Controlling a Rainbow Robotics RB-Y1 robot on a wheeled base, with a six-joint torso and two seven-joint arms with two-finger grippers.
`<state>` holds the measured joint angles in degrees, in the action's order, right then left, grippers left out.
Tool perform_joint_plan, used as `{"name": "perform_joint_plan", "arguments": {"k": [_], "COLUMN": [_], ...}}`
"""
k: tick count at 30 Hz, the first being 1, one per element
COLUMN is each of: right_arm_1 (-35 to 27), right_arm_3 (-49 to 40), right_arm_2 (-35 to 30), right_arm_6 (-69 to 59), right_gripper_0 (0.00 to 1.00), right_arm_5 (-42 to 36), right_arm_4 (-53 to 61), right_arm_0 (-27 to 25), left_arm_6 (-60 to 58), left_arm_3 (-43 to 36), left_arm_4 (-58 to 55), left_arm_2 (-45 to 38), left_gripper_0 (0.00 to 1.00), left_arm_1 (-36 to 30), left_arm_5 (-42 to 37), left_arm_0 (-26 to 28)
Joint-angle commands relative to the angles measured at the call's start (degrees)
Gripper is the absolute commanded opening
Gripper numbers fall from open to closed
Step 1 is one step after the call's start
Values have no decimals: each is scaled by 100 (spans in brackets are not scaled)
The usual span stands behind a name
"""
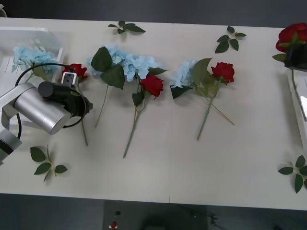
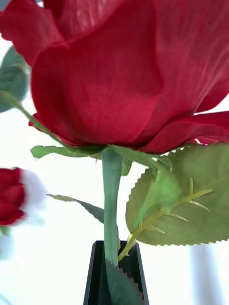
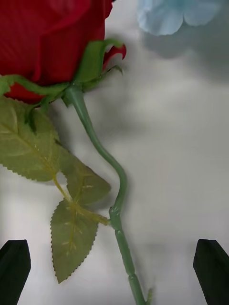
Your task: Put the red flowers into the right box and the blue flowers into the left box
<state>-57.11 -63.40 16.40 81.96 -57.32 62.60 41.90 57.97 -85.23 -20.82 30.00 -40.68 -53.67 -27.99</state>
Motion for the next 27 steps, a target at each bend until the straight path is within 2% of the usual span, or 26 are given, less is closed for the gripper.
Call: {"name": "perform_joint_plan", "arguments": {"k": [1, 13, 14, 15, 16, 17, 19, 20, 27], "right_arm_1": [-485, -1039, -1048, -1057, -1048, -1048, -1057, -1057, -1057], "right_arm_3": [-102, -49, -14, 12, 74, 162, 241, 276, 337], "right_arm_2": [-375, -1095, -1148, -1183, -1218, -1254, -1254, -1254, -1271], "right_arm_6": [822, 1138, 1138, 1129, 1129, 1147, 1147, 1164, 1112], "right_gripper_0": [0, 0, 0, 0, 0, 0, 0, 0, 0], "right_arm_5": [11, 213, 222, 222, 222, 230, 274, 292, 362], "right_arm_4": [253, 174, 165, 156, 156, 156, 156, 156, 139], "right_arm_0": [-297, -1211, -1255, -1264, -1264, -1264, -1272, -1264, -1264], "left_arm_6": [171, 356, 364, 364, 373, 373, 373, 373, 373], "left_arm_3": [-11, 806, 806, 806, 806, 806, 806, 806, 648], "left_arm_4": [60, 69, 60, 52, 43, 43, 34, 34, -159], "left_arm_2": [-126, -126, -126, -126, -126, -126, -126, -117, -117], "left_gripper_0": [100, 100, 86, 77, 63, 37, 5, 0, 0], "left_arm_1": [-62, 210, 228, 219, 228, 228, 245, 245, 245], "left_arm_5": [182, 1087, 1087, 1087, 1087, 1087, 1087, 1087, 1254], "left_arm_0": [-233, -233, -233, -224, -233, -233, -233, -224, -172]}}
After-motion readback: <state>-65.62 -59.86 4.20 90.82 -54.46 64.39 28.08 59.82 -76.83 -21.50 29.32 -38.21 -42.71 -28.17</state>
